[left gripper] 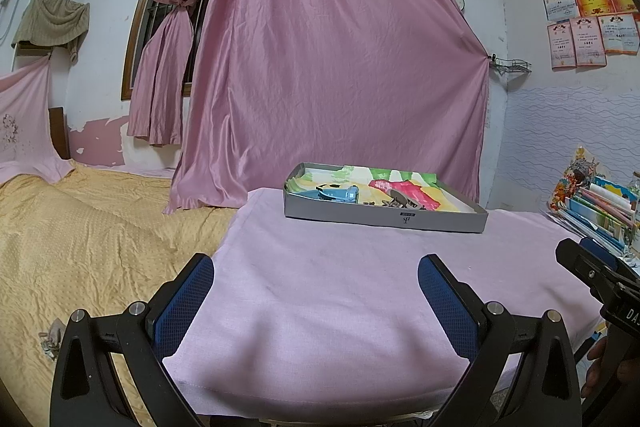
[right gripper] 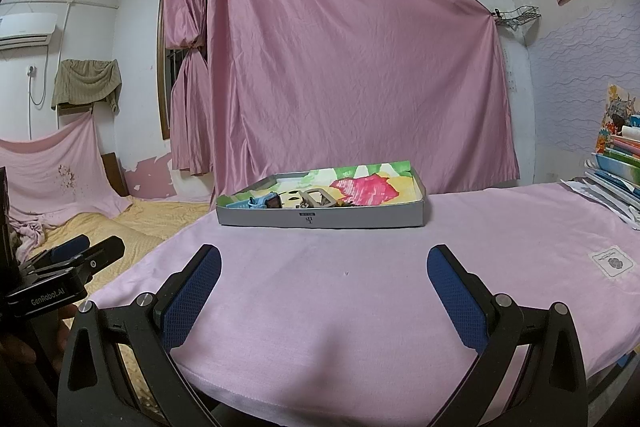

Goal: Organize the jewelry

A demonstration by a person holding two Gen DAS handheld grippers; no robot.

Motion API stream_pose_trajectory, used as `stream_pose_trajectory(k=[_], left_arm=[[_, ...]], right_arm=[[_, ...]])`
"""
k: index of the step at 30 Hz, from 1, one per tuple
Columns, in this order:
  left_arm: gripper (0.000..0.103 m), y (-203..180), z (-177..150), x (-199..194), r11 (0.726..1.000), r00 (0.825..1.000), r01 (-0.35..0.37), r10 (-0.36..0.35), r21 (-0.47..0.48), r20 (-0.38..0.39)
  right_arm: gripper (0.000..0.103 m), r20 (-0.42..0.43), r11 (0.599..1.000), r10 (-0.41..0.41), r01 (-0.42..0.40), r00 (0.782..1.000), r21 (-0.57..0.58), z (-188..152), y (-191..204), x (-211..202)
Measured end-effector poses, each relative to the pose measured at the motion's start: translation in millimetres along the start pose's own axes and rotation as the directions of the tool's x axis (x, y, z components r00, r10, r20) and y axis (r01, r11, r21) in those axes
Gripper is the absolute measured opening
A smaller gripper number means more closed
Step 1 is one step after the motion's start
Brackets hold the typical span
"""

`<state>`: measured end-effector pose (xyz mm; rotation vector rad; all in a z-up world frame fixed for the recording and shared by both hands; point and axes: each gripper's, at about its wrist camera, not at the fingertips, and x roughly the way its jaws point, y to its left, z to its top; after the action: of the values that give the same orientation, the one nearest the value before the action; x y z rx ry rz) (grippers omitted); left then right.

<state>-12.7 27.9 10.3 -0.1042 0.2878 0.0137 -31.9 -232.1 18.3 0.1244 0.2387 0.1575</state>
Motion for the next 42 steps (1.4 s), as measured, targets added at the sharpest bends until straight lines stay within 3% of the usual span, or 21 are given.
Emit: stream_pose_trajectory(k=[42], left_arm=[[0.103, -0.1, -2.6, 0.4, 1.000, 1.000, 0.008, -0.008, -0.005, -0.006]], right_arm=[[0.101, -0.003, 1.000, 0.000, 0.000, 1.000, 0.002, -0.3, 0.0, 0.3]])
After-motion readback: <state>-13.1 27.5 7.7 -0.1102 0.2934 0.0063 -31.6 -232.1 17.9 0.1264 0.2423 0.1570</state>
